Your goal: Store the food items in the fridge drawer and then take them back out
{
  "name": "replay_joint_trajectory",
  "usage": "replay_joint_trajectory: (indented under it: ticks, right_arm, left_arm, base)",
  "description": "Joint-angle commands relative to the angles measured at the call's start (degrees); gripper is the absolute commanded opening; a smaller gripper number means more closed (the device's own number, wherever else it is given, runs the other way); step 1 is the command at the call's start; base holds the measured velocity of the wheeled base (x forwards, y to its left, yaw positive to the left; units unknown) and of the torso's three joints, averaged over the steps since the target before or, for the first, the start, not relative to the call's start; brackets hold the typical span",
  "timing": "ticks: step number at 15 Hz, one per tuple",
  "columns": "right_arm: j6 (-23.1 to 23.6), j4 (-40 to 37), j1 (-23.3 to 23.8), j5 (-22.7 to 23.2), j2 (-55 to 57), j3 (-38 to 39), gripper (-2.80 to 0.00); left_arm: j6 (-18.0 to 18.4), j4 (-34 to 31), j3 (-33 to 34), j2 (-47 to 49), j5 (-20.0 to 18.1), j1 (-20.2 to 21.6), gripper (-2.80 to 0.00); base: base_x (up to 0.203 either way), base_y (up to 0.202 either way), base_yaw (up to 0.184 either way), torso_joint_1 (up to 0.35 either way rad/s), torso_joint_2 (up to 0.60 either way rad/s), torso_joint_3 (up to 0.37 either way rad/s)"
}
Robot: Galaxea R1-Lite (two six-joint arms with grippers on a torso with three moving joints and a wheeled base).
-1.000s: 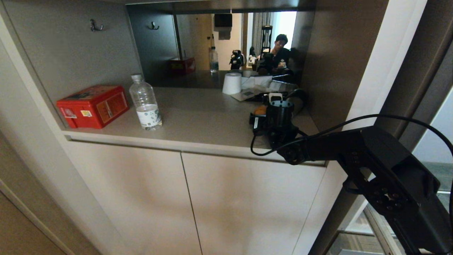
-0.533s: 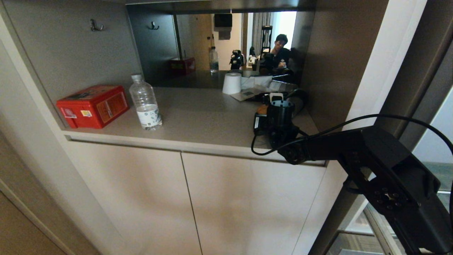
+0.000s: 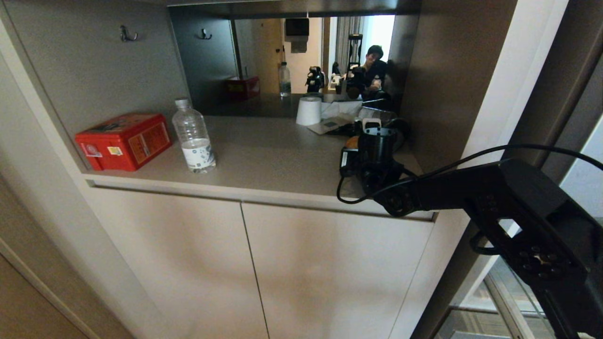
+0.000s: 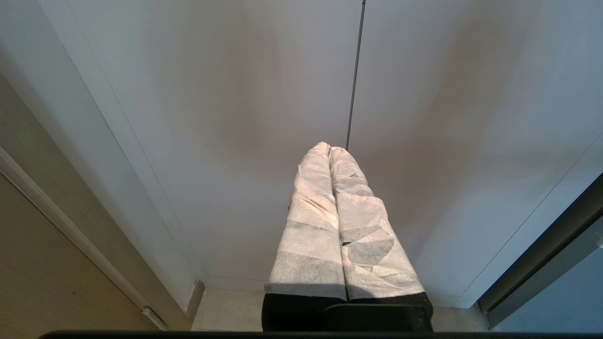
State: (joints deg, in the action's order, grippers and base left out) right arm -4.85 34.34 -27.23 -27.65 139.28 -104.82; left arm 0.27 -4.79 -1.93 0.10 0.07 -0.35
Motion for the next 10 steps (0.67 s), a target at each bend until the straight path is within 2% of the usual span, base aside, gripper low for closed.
replay_joint_trajectory:
  ticks: [1, 5, 10]
  right_arm:
    - [-0.07, 0.29, -0.63, -0.14, -4.29, 3.71, -2.8]
    - [-0.3, 0.22, -2.64, -0.08, -13.6, 16.86, -2.8]
    - [-3.0, 0.23, -5.86, 0.09, -32.13, 38.69, -2.8]
  left_arm:
    - [0.0, -0.04, -0.01, 0.08, 0.01, 0.0, -2.8]
    - [0.0, -0.04, -0.01, 0.08, 0.01, 0.0, -2.8]
    - [0.0, -0.04, -0.01, 0.08, 0.01, 0.0, -2.8]
  base:
    - [0.0, 0.0, 0.0, 0.0, 0.0, 0.0]
    - [0.0, 0.0, 0.0, 0.0, 0.0, 0.0]
    - [0.0, 0.0, 0.0, 0.0, 0.0, 0.0]
